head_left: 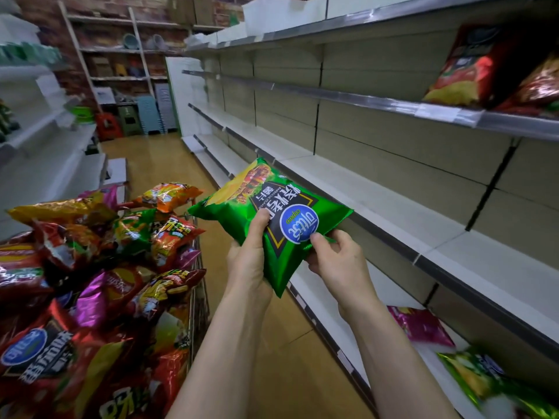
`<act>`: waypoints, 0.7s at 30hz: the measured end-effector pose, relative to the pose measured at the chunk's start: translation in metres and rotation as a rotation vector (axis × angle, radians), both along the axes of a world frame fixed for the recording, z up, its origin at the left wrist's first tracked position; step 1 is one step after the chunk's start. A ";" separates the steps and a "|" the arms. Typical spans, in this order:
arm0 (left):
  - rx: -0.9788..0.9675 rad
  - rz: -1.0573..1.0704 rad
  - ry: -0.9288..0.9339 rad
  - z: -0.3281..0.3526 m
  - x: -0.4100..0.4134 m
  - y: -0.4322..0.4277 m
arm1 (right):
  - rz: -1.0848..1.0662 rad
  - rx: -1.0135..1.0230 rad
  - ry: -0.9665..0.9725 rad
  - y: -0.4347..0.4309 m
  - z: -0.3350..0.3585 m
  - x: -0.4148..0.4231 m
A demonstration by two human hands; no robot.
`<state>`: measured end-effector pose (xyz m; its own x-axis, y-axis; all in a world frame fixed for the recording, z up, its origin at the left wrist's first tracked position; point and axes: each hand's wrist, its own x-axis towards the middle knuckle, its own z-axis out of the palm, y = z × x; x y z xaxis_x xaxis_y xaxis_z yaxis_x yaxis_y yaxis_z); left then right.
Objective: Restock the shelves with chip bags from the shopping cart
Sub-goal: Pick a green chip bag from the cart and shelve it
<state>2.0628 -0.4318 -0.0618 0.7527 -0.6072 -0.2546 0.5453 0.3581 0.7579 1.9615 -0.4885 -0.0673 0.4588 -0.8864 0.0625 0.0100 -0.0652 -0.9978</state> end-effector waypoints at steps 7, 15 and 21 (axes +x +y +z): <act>0.020 -0.024 -0.013 0.003 -0.033 -0.010 | -0.030 0.047 -0.038 -0.007 -0.001 -0.032; 0.012 -0.047 -0.007 0.009 -0.064 -0.021 | -0.067 0.026 0.009 -0.013 0.002 -0.063; 0.007 -0.063 -0.031 0.007 -0.078 -0.034 | -0.141 0.005 0.044 -0.016 0.001 -0.078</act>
<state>1.9846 -0.4662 -0.0551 0.7208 -0.6517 -0.2361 0.5425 0.3183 0.7775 1.8831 -0.5049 -0.0660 0.3322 -0.9423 0.0407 -0.0424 -0.0580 -0.9974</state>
